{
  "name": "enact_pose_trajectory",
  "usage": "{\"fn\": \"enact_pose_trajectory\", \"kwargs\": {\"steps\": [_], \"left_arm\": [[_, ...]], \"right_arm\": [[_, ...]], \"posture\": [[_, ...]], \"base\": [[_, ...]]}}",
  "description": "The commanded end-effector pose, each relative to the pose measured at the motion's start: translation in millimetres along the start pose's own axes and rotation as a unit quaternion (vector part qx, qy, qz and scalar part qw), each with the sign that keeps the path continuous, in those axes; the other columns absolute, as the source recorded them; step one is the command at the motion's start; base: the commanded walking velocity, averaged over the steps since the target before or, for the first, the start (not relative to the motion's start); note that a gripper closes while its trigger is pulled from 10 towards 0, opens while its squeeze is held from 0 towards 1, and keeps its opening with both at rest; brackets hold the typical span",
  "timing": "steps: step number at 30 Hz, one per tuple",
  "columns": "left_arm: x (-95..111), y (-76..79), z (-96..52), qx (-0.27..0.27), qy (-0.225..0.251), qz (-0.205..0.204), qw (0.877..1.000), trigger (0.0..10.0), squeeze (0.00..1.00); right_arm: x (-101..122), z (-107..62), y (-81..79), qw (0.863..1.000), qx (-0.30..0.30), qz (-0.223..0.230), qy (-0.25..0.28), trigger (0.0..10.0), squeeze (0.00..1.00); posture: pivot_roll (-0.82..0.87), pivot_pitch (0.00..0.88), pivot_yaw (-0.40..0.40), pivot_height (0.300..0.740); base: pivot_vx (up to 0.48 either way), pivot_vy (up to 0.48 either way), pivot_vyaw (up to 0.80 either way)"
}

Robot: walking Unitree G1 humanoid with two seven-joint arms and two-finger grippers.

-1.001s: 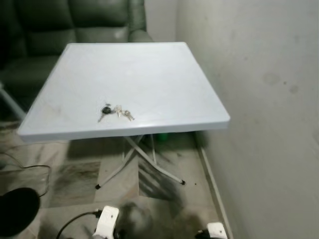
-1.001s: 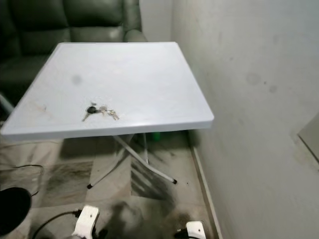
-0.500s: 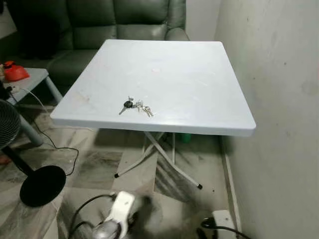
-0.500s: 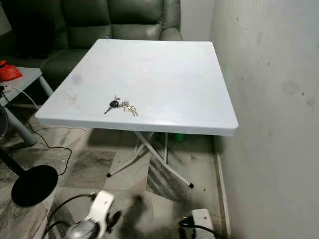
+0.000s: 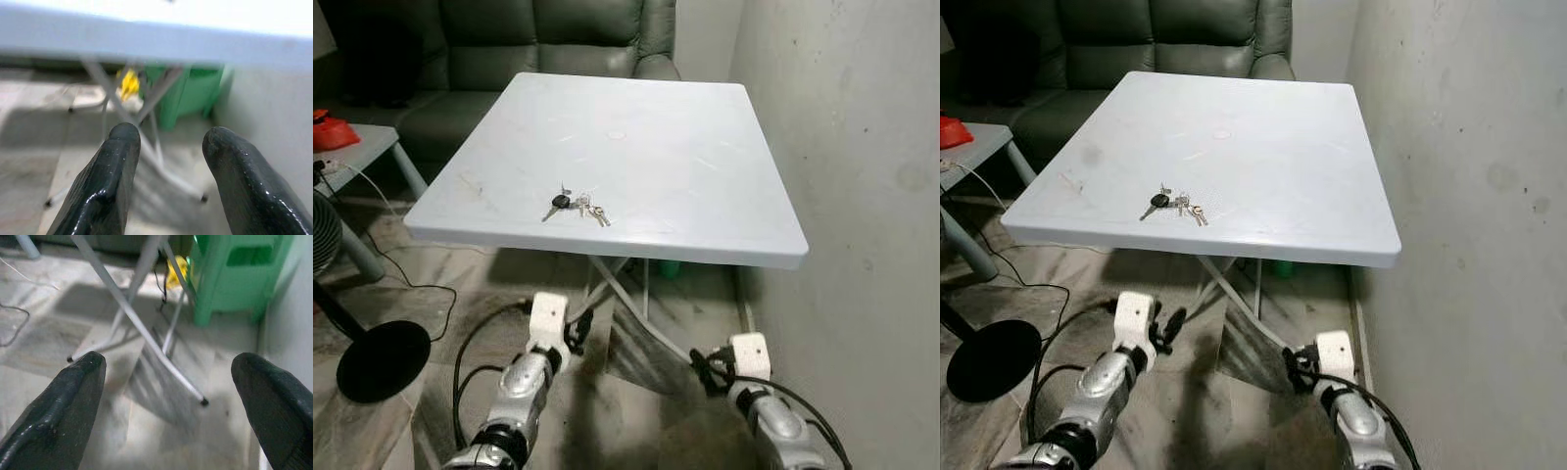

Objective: Hang keys on a hook

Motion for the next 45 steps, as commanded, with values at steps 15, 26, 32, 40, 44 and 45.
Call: {"fn": "enact_pose_trajectory", "kwargs": {"steps": [15, 26, 32, 40, 44, 45], "left_arm": [[84.0, 7.8, 14.0, -0.053, 0.111, -0.013, 0.992, 10.0, 0.0], [120.5, 20.2, -2.3, -0.08, 0.148, 0.029, 0.985, 10.0, 0.0], [127.8, 9.5, -15.6, -0.059, 0.171, 0.001, 0.984, 10.0, 0.0], [120.3, 13.9, -19.7, -0.056, 0.141, 0.016, 0.988, 10.0, 0.0], [121.9, 14.0, -19.6, -0.057, 0.138, 0.014, 0.989, 10.0, 0.0], [121.9, 13.8, -19.6, -0.056, 0.136, 0.011, 0.989, 10.0, 0.0]], "right_arm": [[80.3, 2.1, 26.7, 0.981, -0.067, 0.004, 0.185, 10.0, 0.0], [132.3, -20.8, 31.2, 0.959, -0.08, 0.001, 0.271, 10.0, 0.0], [135.6, -34.9, 37.5, 0.958, -0.079, 0.013, 0.275, 10.0, 0.0], [139.7, -38.0, 28.2, 0.962, -0.063, 0.016, 0.264, 10.0, 0.0], [141.2, -38.9, 27.7, 0.963, -0.062, 0.016, 0.263, 10.0, 0.0], [141.1, -39.1, 27.8, 0.963, -0.062, 0.017, 0.261, 10.0, 0.0]], "posture": [[-0.17, 0.0, 0.011, 0.724], [-0.18, 0.0, 0.02, 0.724], [-0.18, 0.0, 0.012, 0.724], [-0.17, 0.0, 0.011, 0.724], [-0.17, 0.0, 0.011, 0.724], [-0.17, 0.0, 0.011, 0.724]], "base": [[0.0, 0.0, 0.0], [0.0, 0.0, 0.0], [0.0, 0.0, 0.0], [0.0, 0.0, 0.0], [0.0, 0.0, 0.0], [0.0, 0.0, 0.0]]}}
Point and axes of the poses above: a point about 5 cm out from each wrist's last joint towards the gripper, its own z axis pointing out of the wrist towards the gripper, its own x axis along the axis of the wrist's last joint, y = z × x, the point moved 2 cm from there along z, pointing out of the wrist towards the gripper, and after that the axes turned 15 degrees about -z, right-handed, at the moved point
